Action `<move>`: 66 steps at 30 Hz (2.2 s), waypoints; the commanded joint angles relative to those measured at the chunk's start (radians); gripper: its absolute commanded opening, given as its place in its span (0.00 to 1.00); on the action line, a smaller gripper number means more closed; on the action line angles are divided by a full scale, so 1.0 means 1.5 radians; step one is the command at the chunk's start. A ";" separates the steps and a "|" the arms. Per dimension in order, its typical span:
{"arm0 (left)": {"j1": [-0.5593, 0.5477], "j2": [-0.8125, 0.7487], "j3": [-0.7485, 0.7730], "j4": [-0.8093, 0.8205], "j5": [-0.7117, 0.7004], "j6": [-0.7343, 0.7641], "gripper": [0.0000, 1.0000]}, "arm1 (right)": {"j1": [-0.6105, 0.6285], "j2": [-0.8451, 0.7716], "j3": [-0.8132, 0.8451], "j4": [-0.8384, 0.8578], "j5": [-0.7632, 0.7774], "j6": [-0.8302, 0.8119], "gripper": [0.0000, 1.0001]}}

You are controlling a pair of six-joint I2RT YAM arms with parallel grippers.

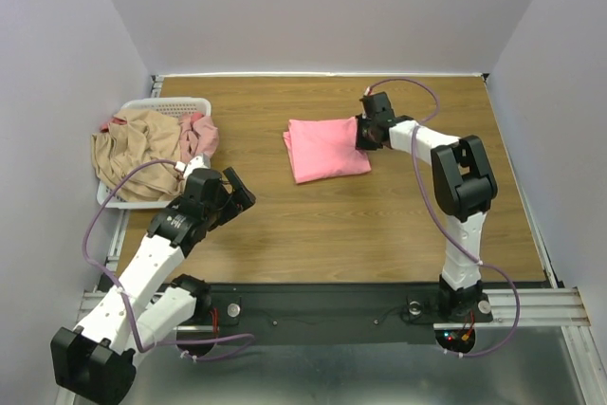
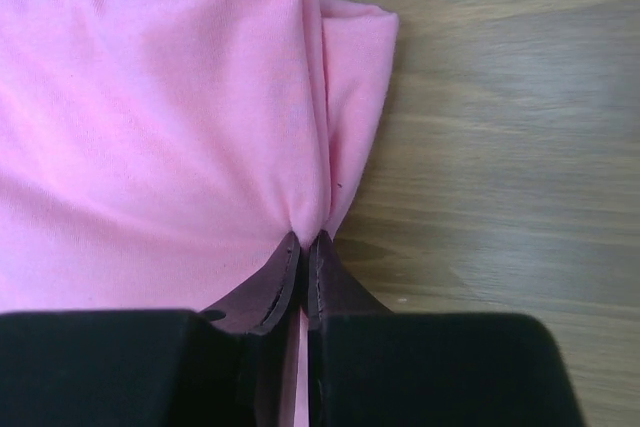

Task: Fold and stack the t-shirts
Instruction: Neatly place the folded tshirt to the corner

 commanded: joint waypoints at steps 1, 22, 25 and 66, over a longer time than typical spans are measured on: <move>-0.002 0.010 0.020 -0.006 -0.025 -0.006 0.99 | -0.040 -0.043 0.034 -0.004 0.145 -0.068 0.00; -0.002 0.228 0.171 0.048 -0.094 0.055 0.99 | -0.357 0.155 0.354 -0.021 0.179 -0.197 0.00; -0.002 0.249 0.192 0.055 -0.097 0.060 0.98 | -0.371 0.177 0.387 -0.022 0.165 -0.211 0.00; -0.001 0.101 0.134 -0.065 -0.147 -0.030 0.98 | -0.212 -0.352 -0.147 -0.098 0.224 0.005 1.00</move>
